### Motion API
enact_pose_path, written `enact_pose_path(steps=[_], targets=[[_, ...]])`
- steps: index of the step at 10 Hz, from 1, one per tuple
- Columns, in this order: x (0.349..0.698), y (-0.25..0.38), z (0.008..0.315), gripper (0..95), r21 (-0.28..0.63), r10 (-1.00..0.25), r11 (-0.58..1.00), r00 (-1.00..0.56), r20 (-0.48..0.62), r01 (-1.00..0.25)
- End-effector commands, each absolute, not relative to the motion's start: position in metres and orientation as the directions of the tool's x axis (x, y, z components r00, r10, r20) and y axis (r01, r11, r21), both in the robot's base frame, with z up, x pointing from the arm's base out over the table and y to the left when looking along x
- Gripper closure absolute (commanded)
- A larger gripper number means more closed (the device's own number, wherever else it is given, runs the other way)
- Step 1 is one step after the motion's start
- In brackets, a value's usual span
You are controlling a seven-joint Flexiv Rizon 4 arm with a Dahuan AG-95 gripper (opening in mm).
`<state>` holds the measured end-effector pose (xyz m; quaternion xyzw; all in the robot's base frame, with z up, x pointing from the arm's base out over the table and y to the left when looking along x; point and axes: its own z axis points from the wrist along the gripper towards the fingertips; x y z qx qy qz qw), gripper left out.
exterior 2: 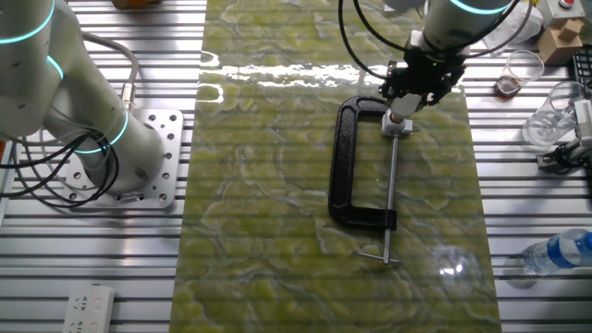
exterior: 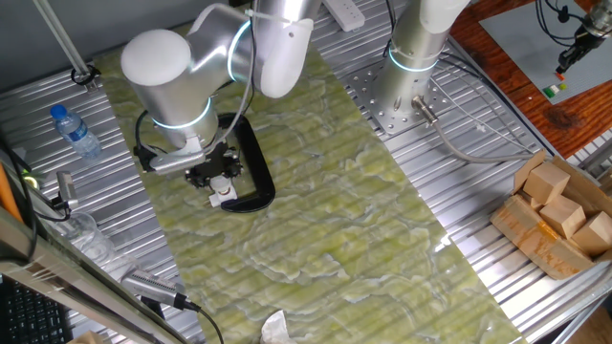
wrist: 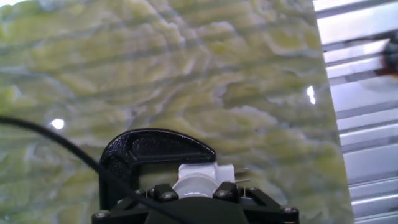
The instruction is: Take out the light bulb by rotating it
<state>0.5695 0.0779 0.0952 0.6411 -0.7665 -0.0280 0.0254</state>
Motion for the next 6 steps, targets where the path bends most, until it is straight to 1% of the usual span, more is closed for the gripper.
enact_pose_path(steps=[1,2,4,5,6], targets=[[0.57,0.078,0.097,95.0,0.074,-0.958,0.285,-0.286,0.005,-0.955],[0.57,0.078,0.099,95.0,0.08,-0.917,0.397,-0.399,-0.001,-0.914],[0.569,0.079,0.11,95.0,0.074,-0.746,0.665,-0.666,0.026,-0.743],[0.569,0.08,0.114,95.0,0.071,-0.644,0.765,-0.764,0.036,-0.641],[0.568,0.08,0.117,95.0,0.067,-0.563,0.826,-0.825,0.042,-0.56]])
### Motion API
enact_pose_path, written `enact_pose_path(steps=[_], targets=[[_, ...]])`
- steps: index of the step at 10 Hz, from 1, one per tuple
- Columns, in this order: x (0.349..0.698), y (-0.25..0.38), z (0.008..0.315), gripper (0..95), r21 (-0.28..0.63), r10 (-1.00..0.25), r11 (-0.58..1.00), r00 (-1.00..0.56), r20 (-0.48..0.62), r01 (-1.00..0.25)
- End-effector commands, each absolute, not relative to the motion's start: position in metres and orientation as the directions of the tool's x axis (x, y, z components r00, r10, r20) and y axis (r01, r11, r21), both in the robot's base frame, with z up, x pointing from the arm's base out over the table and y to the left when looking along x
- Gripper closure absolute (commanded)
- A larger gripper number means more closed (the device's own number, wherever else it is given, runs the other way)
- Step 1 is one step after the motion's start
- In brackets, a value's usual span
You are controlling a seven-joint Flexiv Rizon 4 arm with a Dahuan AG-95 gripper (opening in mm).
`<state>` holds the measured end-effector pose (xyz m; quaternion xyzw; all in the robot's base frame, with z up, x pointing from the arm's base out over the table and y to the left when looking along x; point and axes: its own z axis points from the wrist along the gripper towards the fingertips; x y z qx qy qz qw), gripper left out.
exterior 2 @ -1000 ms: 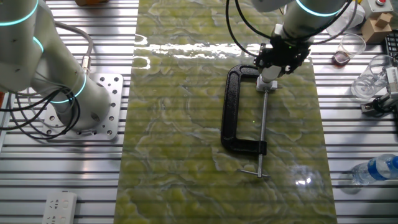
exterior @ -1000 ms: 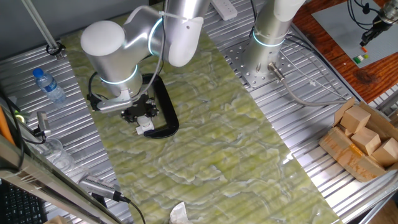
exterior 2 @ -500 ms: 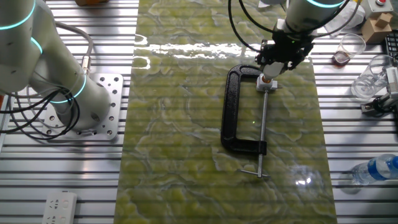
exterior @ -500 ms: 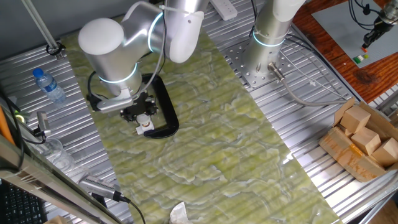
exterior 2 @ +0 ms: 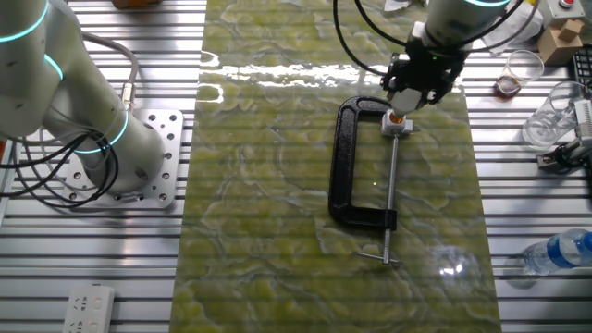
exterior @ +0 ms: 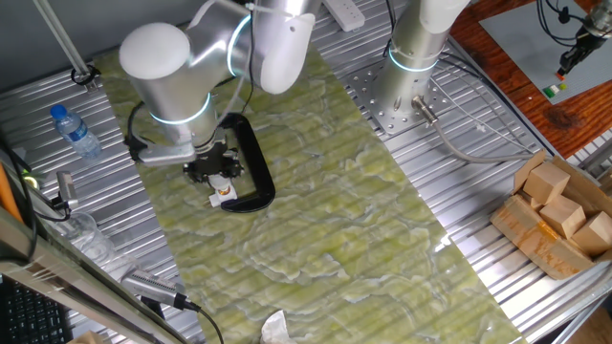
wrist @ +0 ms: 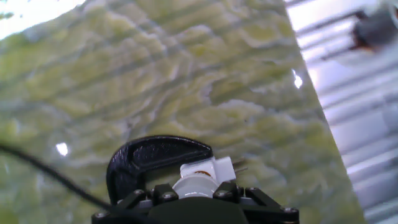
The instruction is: Take out the light bulb by rotating it
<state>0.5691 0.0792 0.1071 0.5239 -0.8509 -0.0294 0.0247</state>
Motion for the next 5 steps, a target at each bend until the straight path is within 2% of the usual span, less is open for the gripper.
enact_pose_path(steps=[1,4,5], targets=[[0.5676,0.0799,0.1198,95.0,0.062,-0.503,0.864,-0.863,0.047,-0.5],[0.5657,0.0801,0.1274,95.0,0.055,-0.29,0.957,-0.955,0.061,-0.286],[0.565,0.0793,0.1267,95.0,0.049,-0.27,0.962,-0.961,0.061,-0.267]])
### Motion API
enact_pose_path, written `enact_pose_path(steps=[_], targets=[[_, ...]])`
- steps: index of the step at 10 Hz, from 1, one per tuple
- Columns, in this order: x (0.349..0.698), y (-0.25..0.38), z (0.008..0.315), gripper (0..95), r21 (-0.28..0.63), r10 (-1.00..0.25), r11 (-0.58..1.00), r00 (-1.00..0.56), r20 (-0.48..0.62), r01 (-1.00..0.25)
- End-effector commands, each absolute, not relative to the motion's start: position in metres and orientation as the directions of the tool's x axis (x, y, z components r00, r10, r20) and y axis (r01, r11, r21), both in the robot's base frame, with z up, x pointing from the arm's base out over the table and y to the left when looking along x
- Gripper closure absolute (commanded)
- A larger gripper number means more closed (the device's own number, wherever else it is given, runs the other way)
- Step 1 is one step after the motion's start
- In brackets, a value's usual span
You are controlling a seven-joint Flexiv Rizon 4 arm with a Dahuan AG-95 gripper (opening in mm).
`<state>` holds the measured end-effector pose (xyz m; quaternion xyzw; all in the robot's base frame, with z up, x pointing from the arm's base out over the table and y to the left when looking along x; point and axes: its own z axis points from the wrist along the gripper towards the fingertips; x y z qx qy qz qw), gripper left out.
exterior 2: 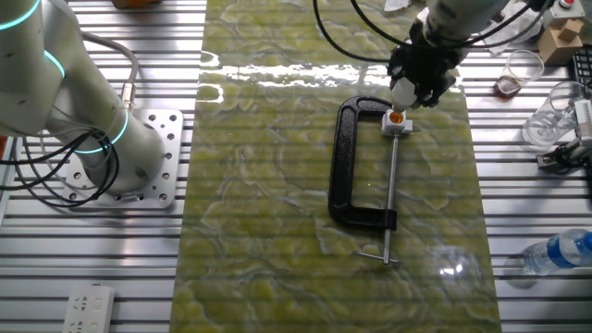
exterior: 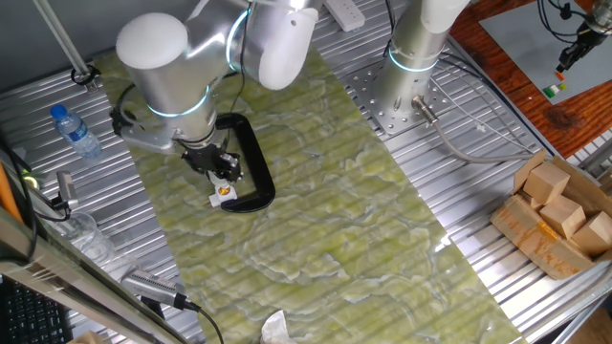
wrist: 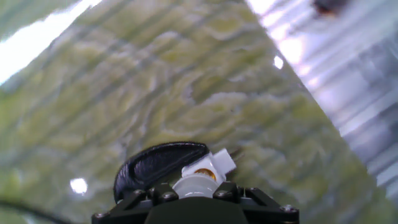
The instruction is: Take out the light bulb by rotating it
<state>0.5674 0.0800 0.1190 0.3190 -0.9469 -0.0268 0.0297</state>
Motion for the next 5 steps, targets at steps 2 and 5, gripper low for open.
enact_pose_path(steps=[2,5], targets=[[0.5608,0.0752,0.1245,95.0,0.05,-0.238,0.97,-0.97,0.04,-0.236],[0.5581,0.0735,0.126,95.0,0.042,-0.211,0.977,-0.977,0.016,-0.211]])
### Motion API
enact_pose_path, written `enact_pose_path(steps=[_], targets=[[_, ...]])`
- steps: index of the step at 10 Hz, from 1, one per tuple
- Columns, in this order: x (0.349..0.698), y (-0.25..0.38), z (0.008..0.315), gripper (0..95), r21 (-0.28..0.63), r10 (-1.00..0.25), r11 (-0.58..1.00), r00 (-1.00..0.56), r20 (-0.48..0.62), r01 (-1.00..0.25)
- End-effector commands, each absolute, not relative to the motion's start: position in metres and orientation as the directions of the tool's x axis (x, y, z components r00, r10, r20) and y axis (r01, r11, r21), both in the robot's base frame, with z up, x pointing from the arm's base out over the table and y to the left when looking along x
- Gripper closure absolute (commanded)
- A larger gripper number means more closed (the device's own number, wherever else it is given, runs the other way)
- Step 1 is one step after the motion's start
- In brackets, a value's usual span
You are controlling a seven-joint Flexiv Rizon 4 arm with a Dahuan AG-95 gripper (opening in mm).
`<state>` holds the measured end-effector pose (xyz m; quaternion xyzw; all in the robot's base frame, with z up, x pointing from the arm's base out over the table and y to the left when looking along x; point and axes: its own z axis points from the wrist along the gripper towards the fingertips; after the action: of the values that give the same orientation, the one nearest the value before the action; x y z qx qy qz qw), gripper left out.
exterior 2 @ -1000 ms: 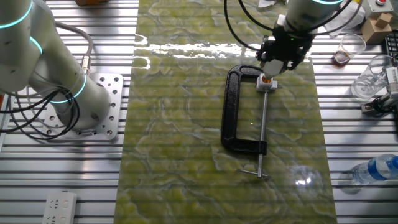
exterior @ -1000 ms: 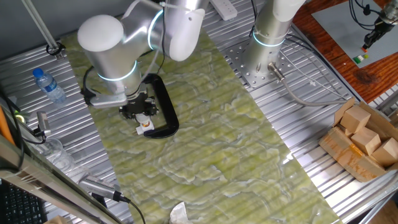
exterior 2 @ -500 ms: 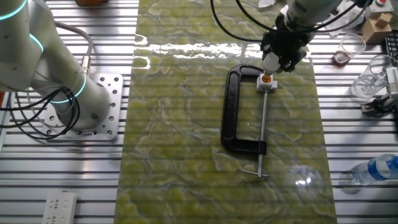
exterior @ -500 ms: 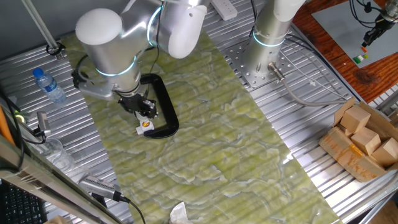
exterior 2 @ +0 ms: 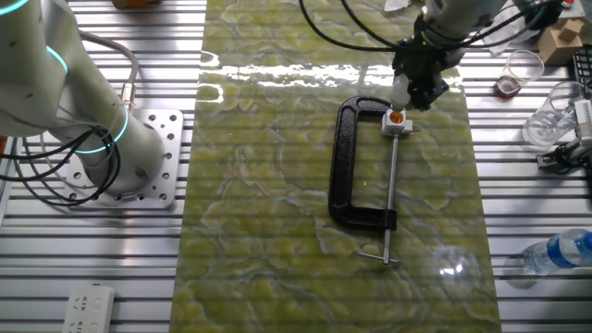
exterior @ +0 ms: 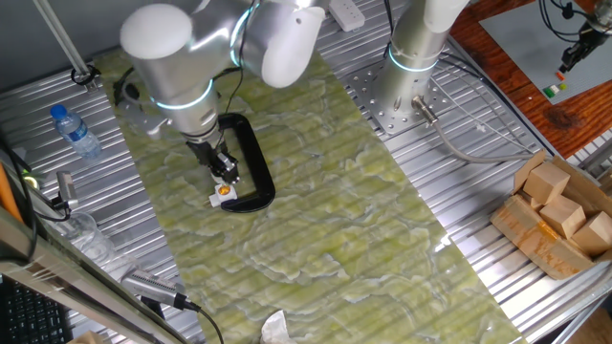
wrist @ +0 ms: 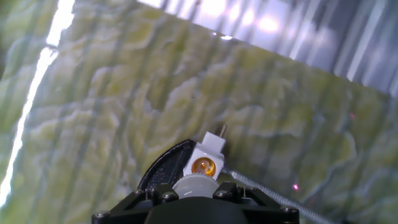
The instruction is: Take out the light bulb by rotating it
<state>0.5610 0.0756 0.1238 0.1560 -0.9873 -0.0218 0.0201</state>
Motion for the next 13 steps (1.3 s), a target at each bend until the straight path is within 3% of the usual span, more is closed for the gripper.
enact_pose_path(steps=[1,13], targets=[[0.558,0.073,0.125,95.0,0.041,-0.206,0.978,-0.979,0.017,-0.205],[0.563,0.068,0.106,95.0,0.003,-0.328,0.944,-0.941,-0.083,-0.329]])
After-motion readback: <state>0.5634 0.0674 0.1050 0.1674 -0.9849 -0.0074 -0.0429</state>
